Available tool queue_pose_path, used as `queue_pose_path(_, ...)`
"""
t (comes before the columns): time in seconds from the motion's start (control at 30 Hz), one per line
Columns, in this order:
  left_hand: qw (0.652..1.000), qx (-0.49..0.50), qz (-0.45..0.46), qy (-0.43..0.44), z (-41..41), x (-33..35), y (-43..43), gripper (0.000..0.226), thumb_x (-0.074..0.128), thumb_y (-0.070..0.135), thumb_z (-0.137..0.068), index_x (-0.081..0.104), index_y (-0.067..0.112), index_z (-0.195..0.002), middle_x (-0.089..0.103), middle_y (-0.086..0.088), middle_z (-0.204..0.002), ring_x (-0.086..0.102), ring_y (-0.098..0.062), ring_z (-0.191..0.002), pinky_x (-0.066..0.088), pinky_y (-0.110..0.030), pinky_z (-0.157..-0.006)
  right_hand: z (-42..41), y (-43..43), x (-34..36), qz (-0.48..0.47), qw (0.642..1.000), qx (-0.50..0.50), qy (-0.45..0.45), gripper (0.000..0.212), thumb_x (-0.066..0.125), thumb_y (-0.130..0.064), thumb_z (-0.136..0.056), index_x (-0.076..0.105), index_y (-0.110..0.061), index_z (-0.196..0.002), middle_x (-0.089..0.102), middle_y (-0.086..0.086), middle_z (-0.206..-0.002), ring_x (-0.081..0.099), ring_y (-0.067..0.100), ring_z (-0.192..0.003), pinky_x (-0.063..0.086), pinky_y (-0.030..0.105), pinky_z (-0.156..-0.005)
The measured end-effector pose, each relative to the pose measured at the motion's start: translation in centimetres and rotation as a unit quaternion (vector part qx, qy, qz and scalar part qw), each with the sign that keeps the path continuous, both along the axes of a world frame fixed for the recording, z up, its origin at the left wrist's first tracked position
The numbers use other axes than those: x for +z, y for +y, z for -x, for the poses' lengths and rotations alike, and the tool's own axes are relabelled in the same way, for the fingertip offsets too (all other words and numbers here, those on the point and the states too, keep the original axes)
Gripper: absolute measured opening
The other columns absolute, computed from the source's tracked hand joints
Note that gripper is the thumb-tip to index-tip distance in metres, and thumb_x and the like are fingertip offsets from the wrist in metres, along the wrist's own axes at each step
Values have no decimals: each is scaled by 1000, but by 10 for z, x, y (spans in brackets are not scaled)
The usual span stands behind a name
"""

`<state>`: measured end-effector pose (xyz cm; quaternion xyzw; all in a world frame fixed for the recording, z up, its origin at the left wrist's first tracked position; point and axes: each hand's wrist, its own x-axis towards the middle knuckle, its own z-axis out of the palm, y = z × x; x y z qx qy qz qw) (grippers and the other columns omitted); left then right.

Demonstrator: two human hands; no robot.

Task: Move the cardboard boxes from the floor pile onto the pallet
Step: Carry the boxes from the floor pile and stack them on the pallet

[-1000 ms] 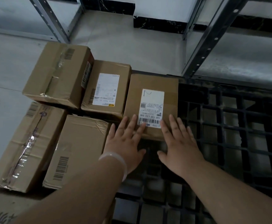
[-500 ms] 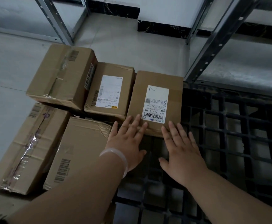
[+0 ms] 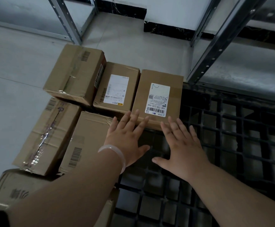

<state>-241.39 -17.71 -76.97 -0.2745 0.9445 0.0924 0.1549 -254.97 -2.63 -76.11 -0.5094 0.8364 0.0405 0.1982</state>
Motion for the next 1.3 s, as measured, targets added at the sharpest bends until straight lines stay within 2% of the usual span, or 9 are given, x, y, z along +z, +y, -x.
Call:
queue_pose_path(0.1, 999, 35, 7, 27, -20, 36, 4, 91, 32, 75, -86, -42, 48, -132, -29, 10, -158, -27, -16, -145, -10, -49, -119, -8, -2, 37, 8, 1000, 15, -5, 114, 40, -87, -74, -34, -37, -145, -39, -7, -156, -34, 14, -144, -21, 44, -117)
queue_pose_path(0.2, 997, 73, 11, 36, -41, 88, 10, 90, 32, 75, -86, -37, 47, -137, -30, 9, -157, -27, -16, -145, -10, -50, -119, -21, -5, 89, 30, 999, 37, -12, 114, 40, -88, -73, -33, -39, -146, -39, -8, -156, -31, 15, -145, -17, 45, -119)
queue_pose_path(0.4, 980, 191, 18, 51, -104, 232, 45, 88, 27, 76, -85, -43, 49, -130, -34, 8, -156, -25, -18, -146, -12, -49, -119, -65, 3, 229, 64, 987, 138, -51, 113, 40, -86, -73, -34, -42, -145, -34, -6, -159, -32, 15, -145, -12, 47, -120)
queue_pose_path(0.5, 962, 266, 18, 58, -149, 311, 80, 85, 28, 75, -85, -37, 49, -133, -37, 12, -150, -23, -17, -147, -10, -49, -120, -100, 16, 304, 48, 975, 208, -55, 112, 39, -87, -75, -33, -39, -147, -32, -5, -159, -27, 19, -147, -11, 49, -120)
queue_pose_path(0.63, 933, 354, 20, 61, -216, 398, 144, 84, 29, 75, -86, -27, 47, -142, -36, 12, -151, -23, -16, -147, -9, -49, -120, -150, 42, 389, 56, 947, 310, -62, 109, 35, -86, -76, -39, -40, -141, -40, -7, -156, -37, 15, -142, -25, 41, -112)
queue_pose_path(0.83, 872, 481, 65, 59, -332, 523, 248, 84, 34, 72, -89, -21, 47, -147, -26, 10, -159, -20, -16, -148, -5, -49, -121, -254, 82, 506, 60, 894, 432, -104, 109, 42, -86, -76, -51, -54, -121, -45, -18, -147, -35, 9, -142, -12, 45, -120)
queue_pose_path(0.97, 825, 552, 94, 72, -405, 568, 320, 85, 36, 72, -89, -24, 47, -145, -25, 9, -160, -18, -17, -149, -5, -48, -121, -334, 111, 552, 67, 831, 544, -96, 108, 38, -88, -74, -34, -47, -142, -42, -18, -149, -39, 6, -139, -15, 44, -119)
queue_pose_path(1.1, 771, 624, 107, 65, -480, 585, 401, 87, 35, 74, -88, -35, 51, -134, -29, 10, -158, -20, -16, -148, -7, -48, -120, -421, 145, 582, 69, 765, 637, -58, 110, 41, -86, -76, -31, -42, -146, -35, -13, -157, -35, 9, -143, -15, 44, -120)
queue_pose_path(1.3, 676, 726, 115, 56, -593, 593, 533, 90, 36, 76, -86, -31, 51, -139, -30, 11, -158, -22, -15, -147, -6, -50, -120, -567, 224, 599, 65, 695, 712, -75, 111, 43, -85, -74, -27, -41, -149, -30, -13, -159, -35, 4, -141, -18, 40, -119)
